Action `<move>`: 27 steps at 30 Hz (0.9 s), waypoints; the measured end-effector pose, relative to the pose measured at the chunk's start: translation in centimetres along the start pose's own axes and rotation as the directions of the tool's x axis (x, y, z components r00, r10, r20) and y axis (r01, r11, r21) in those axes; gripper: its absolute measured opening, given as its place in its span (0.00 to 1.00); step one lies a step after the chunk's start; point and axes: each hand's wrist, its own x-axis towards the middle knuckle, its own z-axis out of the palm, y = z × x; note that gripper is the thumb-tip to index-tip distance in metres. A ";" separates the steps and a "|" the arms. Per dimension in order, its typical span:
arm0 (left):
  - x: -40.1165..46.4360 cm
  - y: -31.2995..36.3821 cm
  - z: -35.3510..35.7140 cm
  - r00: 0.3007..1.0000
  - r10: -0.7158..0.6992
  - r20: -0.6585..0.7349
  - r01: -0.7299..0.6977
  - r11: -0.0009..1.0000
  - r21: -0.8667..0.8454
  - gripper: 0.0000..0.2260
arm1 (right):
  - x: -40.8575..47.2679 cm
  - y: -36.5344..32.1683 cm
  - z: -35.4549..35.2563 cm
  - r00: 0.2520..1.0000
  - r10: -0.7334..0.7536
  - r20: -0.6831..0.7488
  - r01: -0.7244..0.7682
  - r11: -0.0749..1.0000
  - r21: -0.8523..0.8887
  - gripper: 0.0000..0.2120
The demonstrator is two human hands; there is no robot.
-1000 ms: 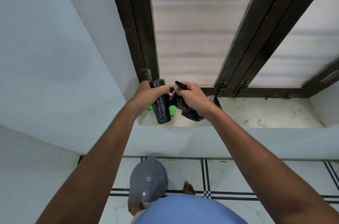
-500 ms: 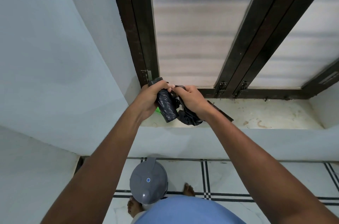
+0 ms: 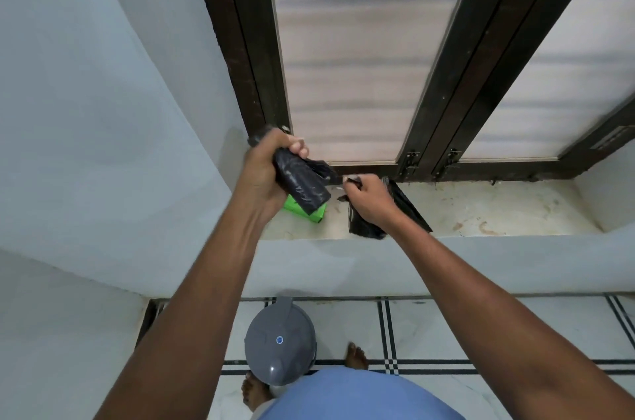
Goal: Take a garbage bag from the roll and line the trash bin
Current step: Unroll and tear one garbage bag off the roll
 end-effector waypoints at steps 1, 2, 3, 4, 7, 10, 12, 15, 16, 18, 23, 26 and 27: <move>0.2 1.2 0.0 0.999 0.032 -0.012 -0.032 0.999 0.003 0.11 | -0.3 0.8 -0.2 0.999 0.051 -0.016 -0.050 0.997 0.057 0.20; 0.3 2.1 0.1 0.998 0.063 -0.022 -0.062 0.997 0.039 0.12 | -0.7 0.9 -0.3 0.995 0.096 -0.019 -0.093 0.988 0.126 0.21; 0.3 2.4 0.0 0.996 0.082 -0.026 -0.080 0.993 0.083 0.12 | -0.9 0.5 -0.4 0.992 0.126 -0.007 -0.122 0.972 0.200 0.23; 0.3 2.2 -0.2 0.996 0.081 -0.026 -0.077 0.990 0.122 0.11 | -1.1 -0.4 -0.6 0.991 0.137 0.009 -0.134 0.956 0.261 0.24; 0.0 0.1 -1.1 0.998 0.037 -0.053 -0.021 0.964 0.266 0.08 | -1.0 -2.8 -1.2 0.990 0.139 0.040 -0.144 0.928 0.344 0.27; 0.0 -1.8 -2.4 0.991 0.016 -0.133 0.036 0.923 0.383 0.04 | -1.0 -3.3 -2.0 0.977 0.205 0.053 -0.210 0.903 0.375 0.25; 0.0 -2.6 -3.3 0.981 -0.010 -0.196 0.094 0.899 0.429 0.03 | -0.8 -3.4 -2.3 0.971 0.223 0.083 -0.236 0.863 0.447 0.17; -0.2 -3.4 -4.2 0.967 -0.023 -0.253 0.130 0.900 0.415 0.03 | -0.4 -3.4 -2.7 0.980 0.168 0.106 -0.197 0.887 0.418 0.17; -0.2 -3.6 -4.5 0.964 -0.031 -0.263 0.139 0.903 0.406 0.03 | -0.2 -3.4 -2.8 0.985 0.147 0.091 -0.169 0.921 0.352 0.18; -0.2 -3.8 -5.1 0.961 -0.050 -0.273 0.162 0.901 0.403 0.03 | 0.3 -3.4 -3.0 0.992 0.107 0.067 -0.119 0.972 0.202 0.10; -0.3 -4.0 -6.4 0.954 -0.064 -0.294 0.177 0.910 0.375 0.03 | 2.3 -3.7 -2.8 0.996 0.048 0.071 -0.059 0.983 0.173 0.09; -0.5 -4.0 -6.8 0.949 -0.060 -0.310 0.178 0.913 0.367 0.05 | 3.9 -5.3 -2.0 0.996 0.049 0.079 -0.077 0.914 0.399 0.03; -0.6 -4.1 -7.0 0.948 -0.053 -0.314 0.171 0.917 0.361 0.06 | 4.3 -6.0 -1.8 0.997 0.023 0.077 -0.058 0.872 0.486 0.03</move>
